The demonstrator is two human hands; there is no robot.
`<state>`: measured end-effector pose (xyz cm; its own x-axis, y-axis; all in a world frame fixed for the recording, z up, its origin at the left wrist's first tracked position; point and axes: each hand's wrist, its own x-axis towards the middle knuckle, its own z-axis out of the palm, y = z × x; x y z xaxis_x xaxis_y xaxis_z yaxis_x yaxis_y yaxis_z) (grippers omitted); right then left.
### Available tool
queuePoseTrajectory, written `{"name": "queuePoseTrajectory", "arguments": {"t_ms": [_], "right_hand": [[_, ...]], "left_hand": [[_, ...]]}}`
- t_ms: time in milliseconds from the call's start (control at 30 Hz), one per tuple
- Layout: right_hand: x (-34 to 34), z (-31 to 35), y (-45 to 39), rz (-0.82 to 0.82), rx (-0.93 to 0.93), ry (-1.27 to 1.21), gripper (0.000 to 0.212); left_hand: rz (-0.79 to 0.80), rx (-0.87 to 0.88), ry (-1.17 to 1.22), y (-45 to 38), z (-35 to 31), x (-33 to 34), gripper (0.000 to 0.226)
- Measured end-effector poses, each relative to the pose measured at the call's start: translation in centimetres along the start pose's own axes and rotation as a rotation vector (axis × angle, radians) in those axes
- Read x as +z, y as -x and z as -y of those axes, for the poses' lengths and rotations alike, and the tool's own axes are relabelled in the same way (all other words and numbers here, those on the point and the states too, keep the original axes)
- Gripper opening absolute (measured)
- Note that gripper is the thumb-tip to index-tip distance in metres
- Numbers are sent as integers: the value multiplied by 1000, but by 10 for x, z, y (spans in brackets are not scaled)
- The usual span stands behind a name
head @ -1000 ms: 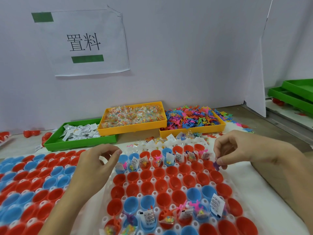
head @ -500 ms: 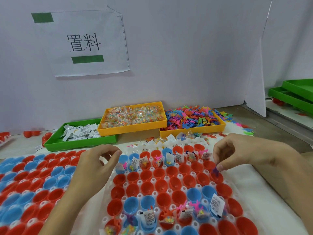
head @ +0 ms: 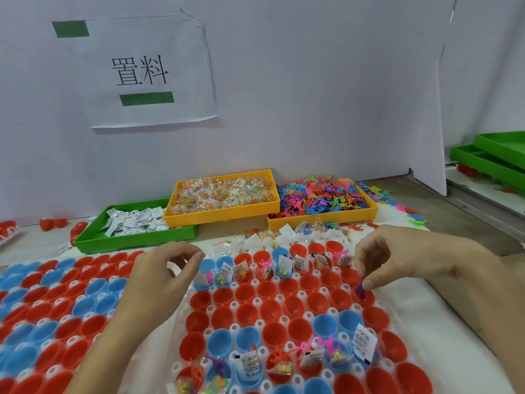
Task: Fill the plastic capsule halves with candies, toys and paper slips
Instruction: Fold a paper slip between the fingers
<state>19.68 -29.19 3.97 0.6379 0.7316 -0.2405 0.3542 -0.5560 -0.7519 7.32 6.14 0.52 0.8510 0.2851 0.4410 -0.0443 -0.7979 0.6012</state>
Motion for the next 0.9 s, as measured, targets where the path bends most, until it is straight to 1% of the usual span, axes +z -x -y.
{"name": "queuePoseTrajectory", "arguments": {"t_ms": [267,500,700,900], "right_hand": [[1,-2,-1,-23,5,11,16],[-3,-4,0,-32,29,16,9],[-1,-5,-2,-43,35,61,9],[-3,-9,-4,-59,26,30,12]], "left_hand": [[-14,4,25,1,-1,-1,15],[-18,7,37,2,-2,-1,17],[-12,9,35,2,-2,-1,19],[-17,16,65,1,2,-1,18]]}}
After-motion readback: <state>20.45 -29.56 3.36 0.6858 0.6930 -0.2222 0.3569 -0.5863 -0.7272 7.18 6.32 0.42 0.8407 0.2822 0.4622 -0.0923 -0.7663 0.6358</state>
